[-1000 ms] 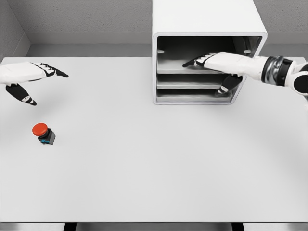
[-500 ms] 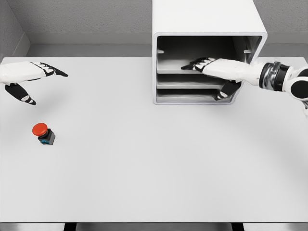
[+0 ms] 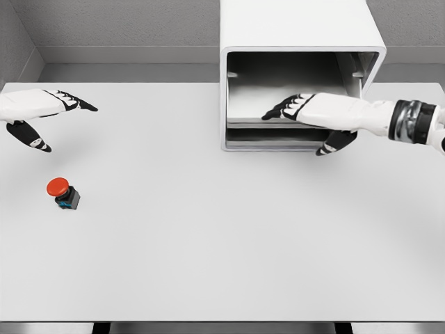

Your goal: Slide open multi-storey tabletop storage cabinets and put open load switch and slide close multi-storey tabletop storage cabinets

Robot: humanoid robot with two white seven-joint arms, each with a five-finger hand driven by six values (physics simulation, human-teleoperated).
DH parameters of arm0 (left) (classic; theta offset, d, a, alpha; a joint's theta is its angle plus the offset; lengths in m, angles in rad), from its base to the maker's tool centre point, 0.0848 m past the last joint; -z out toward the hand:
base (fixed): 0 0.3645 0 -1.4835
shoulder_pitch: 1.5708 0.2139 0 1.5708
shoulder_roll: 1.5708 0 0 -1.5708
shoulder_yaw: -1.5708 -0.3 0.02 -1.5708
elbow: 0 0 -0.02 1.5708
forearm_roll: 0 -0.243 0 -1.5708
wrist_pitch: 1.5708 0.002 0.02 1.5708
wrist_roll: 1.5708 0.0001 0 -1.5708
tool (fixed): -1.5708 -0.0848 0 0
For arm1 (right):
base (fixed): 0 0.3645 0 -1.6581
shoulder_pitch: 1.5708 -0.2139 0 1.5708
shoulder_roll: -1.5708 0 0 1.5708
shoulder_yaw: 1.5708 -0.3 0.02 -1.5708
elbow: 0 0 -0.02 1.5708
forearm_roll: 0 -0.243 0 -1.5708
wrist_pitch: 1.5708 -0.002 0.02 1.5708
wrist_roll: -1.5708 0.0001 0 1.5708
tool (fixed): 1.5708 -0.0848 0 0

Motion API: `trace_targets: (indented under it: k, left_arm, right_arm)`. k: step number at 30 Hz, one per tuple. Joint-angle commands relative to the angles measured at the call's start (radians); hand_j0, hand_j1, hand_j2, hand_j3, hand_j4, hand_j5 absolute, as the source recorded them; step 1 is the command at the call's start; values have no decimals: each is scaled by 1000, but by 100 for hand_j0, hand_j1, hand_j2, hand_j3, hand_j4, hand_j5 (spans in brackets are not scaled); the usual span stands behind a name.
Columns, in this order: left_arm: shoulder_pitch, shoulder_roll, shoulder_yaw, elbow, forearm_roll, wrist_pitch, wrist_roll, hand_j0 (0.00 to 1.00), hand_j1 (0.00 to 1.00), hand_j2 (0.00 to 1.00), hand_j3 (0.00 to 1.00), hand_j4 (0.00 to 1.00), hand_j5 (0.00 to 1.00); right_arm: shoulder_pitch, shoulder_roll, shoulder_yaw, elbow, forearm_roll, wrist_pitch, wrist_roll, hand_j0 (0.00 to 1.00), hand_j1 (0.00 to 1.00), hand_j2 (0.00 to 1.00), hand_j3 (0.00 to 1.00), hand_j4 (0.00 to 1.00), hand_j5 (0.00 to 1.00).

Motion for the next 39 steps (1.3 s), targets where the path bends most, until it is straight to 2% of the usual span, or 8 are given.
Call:
trace_targets:
  k: [1,7,14,18,22,28,35,39]
  left_arm:
    - [0,3,1,-1,6,3,0,100,100,100,100,100,100]
    - [0,5,1,-1,6,3,0,100,100,100,100,100,100]
    - [0,5,1,-1,7,3,0,100,100,100,100,100,100]
    - [-2,6,1,-2,7,3,0,100,100,100,100,100,100]
    - [0,6,1,-2,7,3,0,100,100,100,100,100,100]
    - [0,6,1,-2,7,3,0,100,100,100,100,100,100]
    - [0,9,-1,-5,10,3,0,100,100,100,100,100,100]
    - [3,77,-1,-36,18,3,0,100,100,100,100,100,100]
  right_arm:
    - [3,-12,-3,-15,-6,-8,0,100,100,100,100,100,100]
    - [41,-58,-15,-67,-6,-66,0,100,100,100,100,100,100]
    - [130,-98,-213,-75,-93,-131,0,100,100,100,100,100,100]
    - [127,-90,-207,-56,-104,-65,0,100,100,100,100,100,100]
    - [130,-95,-154,-58,-90,-65,0,100,100,100,100,100,100]
    - [137,-113,-154,-85,-84,-105,0,100,100,100,100,100,100]
    - [140,-104,-130,-78,-76,99,0,100,100,100,100,100,100]
    - [110,-102,-64,-81,-62,110,0,100,100,100,100,100,100]
